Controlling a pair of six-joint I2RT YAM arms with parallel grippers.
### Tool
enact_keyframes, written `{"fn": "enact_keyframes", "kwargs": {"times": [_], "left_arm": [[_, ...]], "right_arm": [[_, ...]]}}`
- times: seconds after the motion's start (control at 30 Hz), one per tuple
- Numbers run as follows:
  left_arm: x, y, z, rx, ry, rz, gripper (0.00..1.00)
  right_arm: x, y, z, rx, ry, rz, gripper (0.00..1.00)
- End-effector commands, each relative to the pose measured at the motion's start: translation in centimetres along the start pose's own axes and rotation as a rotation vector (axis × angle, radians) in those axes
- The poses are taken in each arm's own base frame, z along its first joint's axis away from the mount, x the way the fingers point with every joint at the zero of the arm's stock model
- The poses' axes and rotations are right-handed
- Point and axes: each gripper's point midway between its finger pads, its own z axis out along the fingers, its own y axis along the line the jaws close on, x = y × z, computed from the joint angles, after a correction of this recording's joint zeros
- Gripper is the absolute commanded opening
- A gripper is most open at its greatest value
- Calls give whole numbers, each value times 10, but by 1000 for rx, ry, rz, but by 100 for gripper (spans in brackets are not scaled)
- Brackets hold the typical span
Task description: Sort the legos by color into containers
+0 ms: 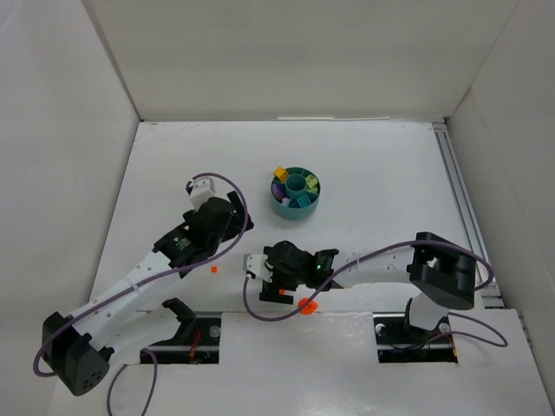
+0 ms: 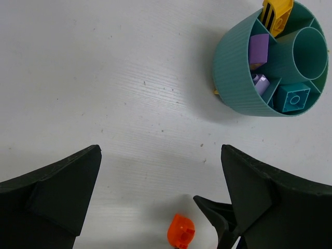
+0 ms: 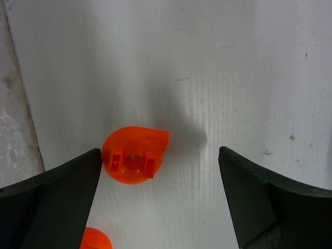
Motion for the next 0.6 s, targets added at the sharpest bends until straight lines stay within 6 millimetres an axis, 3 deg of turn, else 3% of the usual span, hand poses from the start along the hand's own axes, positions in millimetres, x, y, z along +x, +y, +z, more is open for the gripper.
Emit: {"fn": "enact_keyframes", "kwargs": {"times": [0.0,0.2,0.3,0.33,0.47,0.57], "left_arm": [[0,8,1,-31,-13,-15,100],[0,8,1,-31,-13,-15,100],[-1,7,3,-36,-21,-16,100],[-1,7,3,-36,-21,-16,100],[-1,7,3,-36,-21,-16,100],[-1,7,3,-36,-21,-16,100]], "right_arm": [[-22,-8,0,48,-49,39,98],[-5,-9,1,68,17,75,96],[-3,-5,7,53,30,85,85],[7,-2,8,43,67,84,82],[5,-2,5,42,71,94,63],[-4,-5,-5,50,42,95,61]]}}
